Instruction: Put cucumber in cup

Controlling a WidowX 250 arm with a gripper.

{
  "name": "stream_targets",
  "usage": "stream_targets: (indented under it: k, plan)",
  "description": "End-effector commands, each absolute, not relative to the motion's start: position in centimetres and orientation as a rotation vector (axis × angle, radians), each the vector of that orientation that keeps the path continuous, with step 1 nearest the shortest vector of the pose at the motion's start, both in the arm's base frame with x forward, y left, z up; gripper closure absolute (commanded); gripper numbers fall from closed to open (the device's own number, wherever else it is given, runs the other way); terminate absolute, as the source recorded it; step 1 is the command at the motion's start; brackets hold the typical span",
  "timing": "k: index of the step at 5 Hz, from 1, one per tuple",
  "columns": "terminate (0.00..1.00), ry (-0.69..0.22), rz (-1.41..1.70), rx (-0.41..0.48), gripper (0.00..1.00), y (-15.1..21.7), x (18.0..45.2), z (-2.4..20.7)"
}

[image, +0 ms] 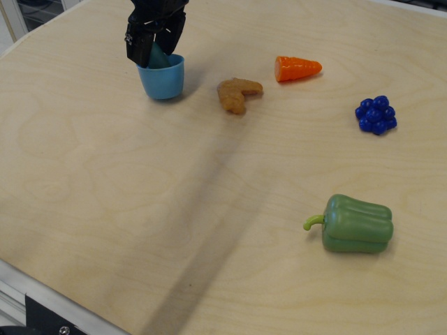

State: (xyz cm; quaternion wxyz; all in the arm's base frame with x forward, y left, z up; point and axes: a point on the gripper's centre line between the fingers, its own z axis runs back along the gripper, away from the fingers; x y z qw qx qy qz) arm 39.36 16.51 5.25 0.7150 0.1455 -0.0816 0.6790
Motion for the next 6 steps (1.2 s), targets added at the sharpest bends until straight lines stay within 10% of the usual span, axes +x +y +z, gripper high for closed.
stream_targets:
  k: [1,6]
  plan:
    - [0.0,-0.257,1.511,0.287,0.0,16.8,39.2,10.2]
    - [0.0,-0.249,1.471,0.253,0.0,15.1,33.8,14.5]
